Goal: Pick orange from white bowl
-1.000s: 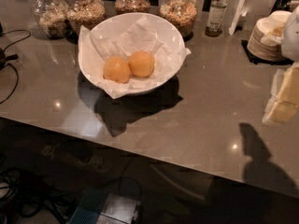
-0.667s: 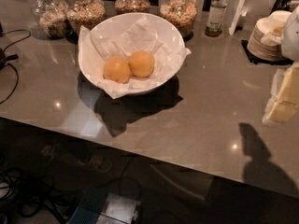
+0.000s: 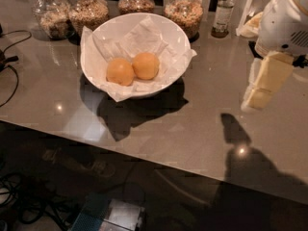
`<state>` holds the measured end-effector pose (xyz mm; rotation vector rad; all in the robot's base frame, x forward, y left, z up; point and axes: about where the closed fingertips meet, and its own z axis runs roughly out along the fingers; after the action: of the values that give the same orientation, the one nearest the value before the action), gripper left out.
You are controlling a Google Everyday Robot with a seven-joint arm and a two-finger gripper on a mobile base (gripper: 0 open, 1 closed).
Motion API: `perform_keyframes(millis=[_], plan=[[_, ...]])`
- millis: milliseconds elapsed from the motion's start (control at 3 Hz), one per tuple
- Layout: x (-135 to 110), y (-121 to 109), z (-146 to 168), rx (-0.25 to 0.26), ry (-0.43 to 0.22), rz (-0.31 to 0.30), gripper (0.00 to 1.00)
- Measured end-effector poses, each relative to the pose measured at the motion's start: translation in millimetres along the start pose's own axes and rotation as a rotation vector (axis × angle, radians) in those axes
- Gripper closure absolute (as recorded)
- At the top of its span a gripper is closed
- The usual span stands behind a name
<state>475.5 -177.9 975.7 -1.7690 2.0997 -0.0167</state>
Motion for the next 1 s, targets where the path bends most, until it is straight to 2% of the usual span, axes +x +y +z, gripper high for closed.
perform_keyframes(millis=[667,1000], plan=[[-76,-49,43,-0.025,-0.142,-0.07,0.0],[-113,-66,63,-0.055,-0.184,-0.106,0.0]])
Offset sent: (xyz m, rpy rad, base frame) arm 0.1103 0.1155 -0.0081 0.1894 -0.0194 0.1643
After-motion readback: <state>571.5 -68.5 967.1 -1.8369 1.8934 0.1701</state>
